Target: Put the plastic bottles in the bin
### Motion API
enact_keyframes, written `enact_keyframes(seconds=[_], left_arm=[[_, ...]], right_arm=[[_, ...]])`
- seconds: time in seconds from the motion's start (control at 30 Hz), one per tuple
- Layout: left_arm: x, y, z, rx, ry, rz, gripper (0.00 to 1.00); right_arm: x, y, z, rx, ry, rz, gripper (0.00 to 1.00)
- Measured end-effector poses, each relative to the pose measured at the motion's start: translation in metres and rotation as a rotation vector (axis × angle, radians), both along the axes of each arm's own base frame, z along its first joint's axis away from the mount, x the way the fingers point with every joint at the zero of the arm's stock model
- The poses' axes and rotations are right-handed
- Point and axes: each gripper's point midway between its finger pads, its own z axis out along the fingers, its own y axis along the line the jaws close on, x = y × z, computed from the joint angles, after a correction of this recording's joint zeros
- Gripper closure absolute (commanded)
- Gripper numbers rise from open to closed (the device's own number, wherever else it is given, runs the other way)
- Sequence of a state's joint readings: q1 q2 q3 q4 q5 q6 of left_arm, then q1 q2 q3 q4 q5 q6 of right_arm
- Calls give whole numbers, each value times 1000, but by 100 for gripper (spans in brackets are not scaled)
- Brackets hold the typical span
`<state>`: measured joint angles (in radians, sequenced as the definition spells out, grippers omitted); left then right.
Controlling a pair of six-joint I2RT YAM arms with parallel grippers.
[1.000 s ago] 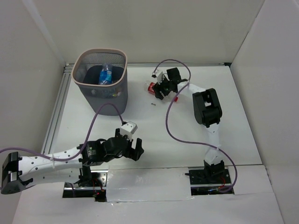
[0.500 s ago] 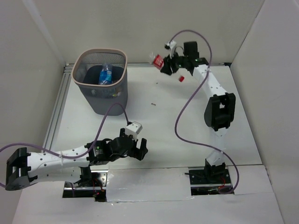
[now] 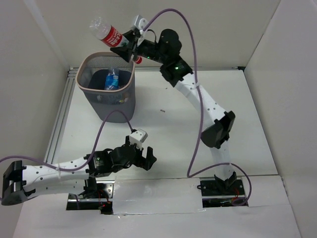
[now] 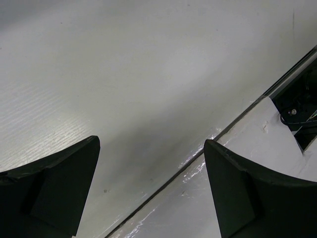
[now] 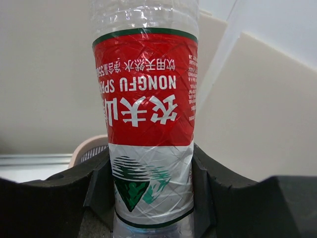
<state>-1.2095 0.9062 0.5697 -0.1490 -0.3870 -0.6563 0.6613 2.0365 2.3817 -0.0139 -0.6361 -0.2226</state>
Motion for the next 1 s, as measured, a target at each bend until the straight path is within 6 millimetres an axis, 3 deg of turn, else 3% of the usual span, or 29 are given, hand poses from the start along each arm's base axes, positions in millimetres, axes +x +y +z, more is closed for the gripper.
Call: enact_keyframes(seconds=[0.1,0.2,0.27,0.33,0.37,0.4,0.5,0.57,0.7,0.8,0.9,1.0], left_arm=[[-2,4,1,-12,-5,1,1],[-4,6,2,-17,-7,-2,1],[-4,8,4,-24,-11,4,1],[-4,11,5,-29,-15,9,1],[-4,12,6,-30,-17,11,1],[-4,13,5,-30,-18,13,1],[-4,15,2,-21,-18,17,0],[-4,15,-1,-13,-17,16,0],[-1,10,-9,14,-16,10,0],[0,5,-20,59,-17,-4,0],[2,0,-27,92,-22,-24,0],[6,-13,-19,92,-35,-48,0]], right_arm=[[18,31,-26,36,60,12,71],[40,62,-70,51,151,17,69],[55,77,-99,52,200,6,63],[63,89,-127,34,249,3,49],[64,94,-137,27,268,3,32],[65,97,-145,20,284,2,25],[65,101,-149,21,300,-1,0],[65,99,-140,36,280,-10,0],[68,85,-119,54,259,-34,0],[77,56,-97,52,266,-91,0],[94,5,-70,47,286,-215,0],[110,-79,-50,18,340,-383,0]])
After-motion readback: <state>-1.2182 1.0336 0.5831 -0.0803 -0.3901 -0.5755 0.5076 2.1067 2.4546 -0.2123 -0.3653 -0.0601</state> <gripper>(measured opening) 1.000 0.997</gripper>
